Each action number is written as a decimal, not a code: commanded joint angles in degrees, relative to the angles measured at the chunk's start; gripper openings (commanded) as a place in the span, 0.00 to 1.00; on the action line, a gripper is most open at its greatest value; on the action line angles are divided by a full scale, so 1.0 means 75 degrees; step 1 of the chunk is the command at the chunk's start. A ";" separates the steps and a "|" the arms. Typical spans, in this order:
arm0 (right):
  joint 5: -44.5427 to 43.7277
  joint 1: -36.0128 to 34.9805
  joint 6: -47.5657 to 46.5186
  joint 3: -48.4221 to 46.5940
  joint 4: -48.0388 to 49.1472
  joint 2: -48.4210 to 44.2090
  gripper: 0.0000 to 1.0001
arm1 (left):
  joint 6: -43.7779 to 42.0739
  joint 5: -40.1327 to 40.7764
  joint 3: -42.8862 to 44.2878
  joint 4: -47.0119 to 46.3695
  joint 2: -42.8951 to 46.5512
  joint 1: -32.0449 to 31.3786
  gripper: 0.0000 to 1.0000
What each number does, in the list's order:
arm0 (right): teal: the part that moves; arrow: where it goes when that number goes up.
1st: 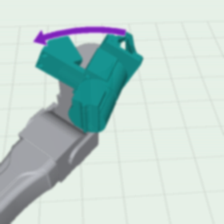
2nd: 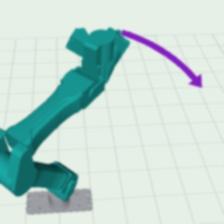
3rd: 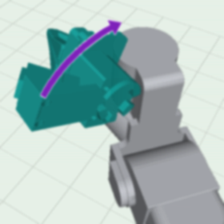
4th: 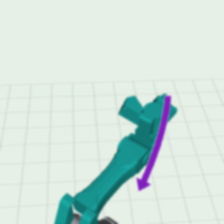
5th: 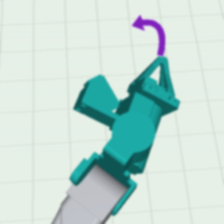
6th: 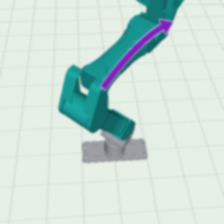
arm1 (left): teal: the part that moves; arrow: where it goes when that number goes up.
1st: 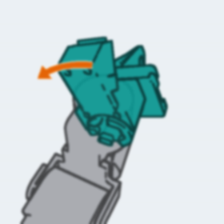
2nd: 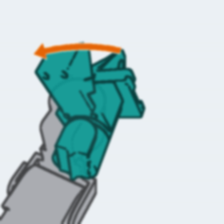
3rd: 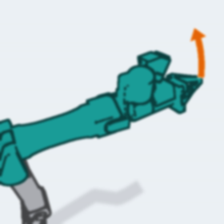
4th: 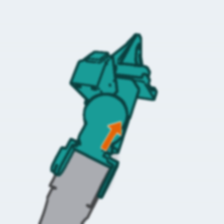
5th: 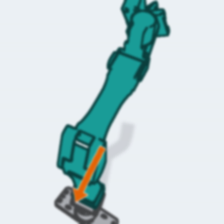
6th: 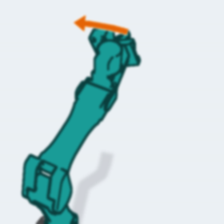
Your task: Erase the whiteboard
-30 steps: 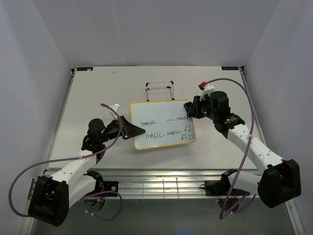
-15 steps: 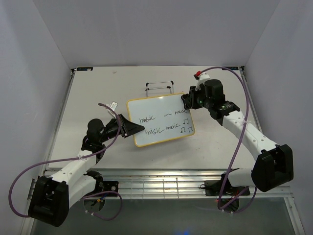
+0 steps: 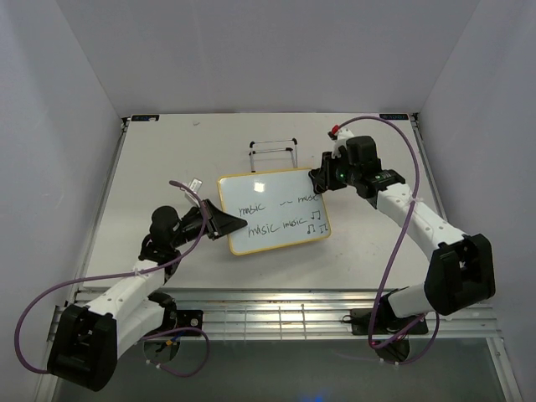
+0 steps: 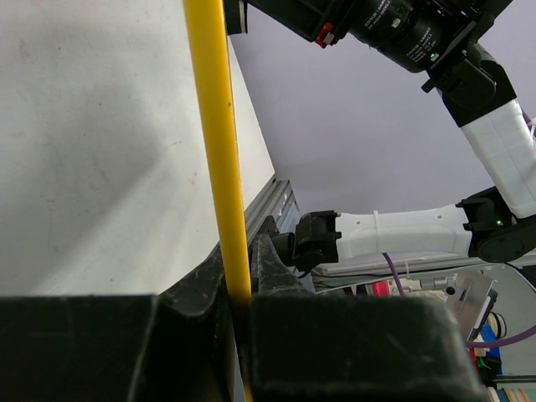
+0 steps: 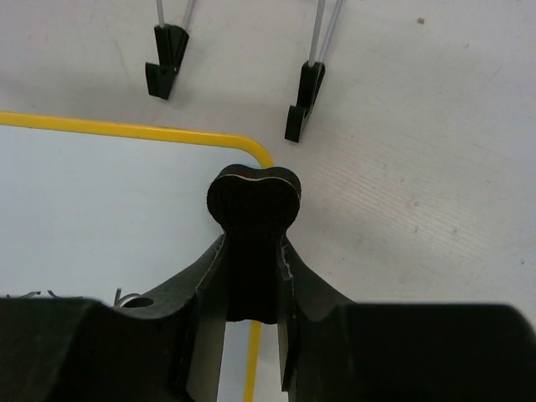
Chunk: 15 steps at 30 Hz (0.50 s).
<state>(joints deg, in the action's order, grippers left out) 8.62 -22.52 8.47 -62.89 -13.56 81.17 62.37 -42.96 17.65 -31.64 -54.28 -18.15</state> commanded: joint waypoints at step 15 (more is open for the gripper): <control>0.0608 -0.1602 0.0499 0.2456 0.1536 -0.0651 0.16 | 0.0696 0.0127 -0.0115 -0.2755 -0.0391 -0.0252 0.00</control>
<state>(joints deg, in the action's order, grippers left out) 7.90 -32.36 9.04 -47.09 -4.71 74.39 64.27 -40.34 14.39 -33.85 -58.35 -19.35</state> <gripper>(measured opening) 0.295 0.156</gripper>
